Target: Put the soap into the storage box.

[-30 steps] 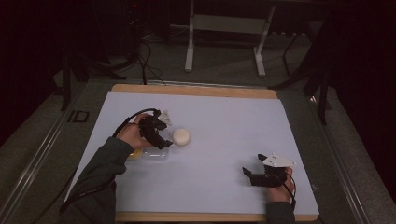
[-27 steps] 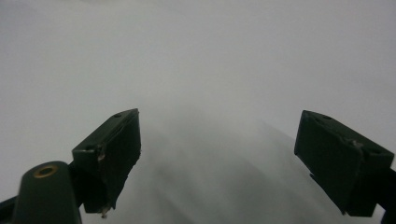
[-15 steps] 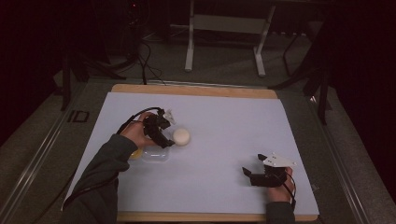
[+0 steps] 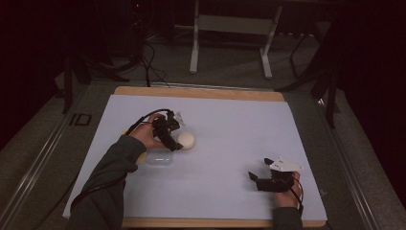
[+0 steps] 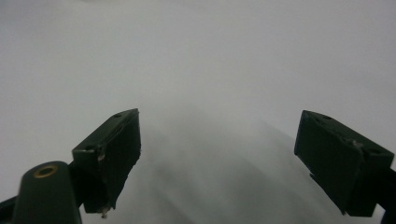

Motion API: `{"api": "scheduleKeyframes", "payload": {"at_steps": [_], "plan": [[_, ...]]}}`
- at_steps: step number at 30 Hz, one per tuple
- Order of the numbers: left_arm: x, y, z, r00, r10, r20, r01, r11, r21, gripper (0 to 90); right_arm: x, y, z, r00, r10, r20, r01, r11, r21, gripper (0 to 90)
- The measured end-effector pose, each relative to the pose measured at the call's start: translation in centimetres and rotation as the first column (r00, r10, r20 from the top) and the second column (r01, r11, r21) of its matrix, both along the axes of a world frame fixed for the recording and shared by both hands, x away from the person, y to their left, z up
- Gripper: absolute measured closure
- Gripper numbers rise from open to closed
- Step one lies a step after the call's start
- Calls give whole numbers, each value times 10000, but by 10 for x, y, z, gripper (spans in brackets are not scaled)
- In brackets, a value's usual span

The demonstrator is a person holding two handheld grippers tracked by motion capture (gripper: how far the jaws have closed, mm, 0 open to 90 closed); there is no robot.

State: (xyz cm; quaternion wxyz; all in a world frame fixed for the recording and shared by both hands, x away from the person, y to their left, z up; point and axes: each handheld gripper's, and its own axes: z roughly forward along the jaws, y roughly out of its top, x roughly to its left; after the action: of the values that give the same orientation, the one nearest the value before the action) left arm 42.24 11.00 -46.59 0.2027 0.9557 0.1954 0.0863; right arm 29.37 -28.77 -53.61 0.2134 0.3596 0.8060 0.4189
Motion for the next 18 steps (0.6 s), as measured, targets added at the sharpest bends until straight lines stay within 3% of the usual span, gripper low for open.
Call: {"api": "scheduleKeyframes", "payload": {"at_steps": [18], "plan": [[17, -21, -14, 9988, 238, -420, -239, 9997, -5, 140, 0, 0, 0, 10000, 11, -3, -11, 10000, -20, 144]]}}
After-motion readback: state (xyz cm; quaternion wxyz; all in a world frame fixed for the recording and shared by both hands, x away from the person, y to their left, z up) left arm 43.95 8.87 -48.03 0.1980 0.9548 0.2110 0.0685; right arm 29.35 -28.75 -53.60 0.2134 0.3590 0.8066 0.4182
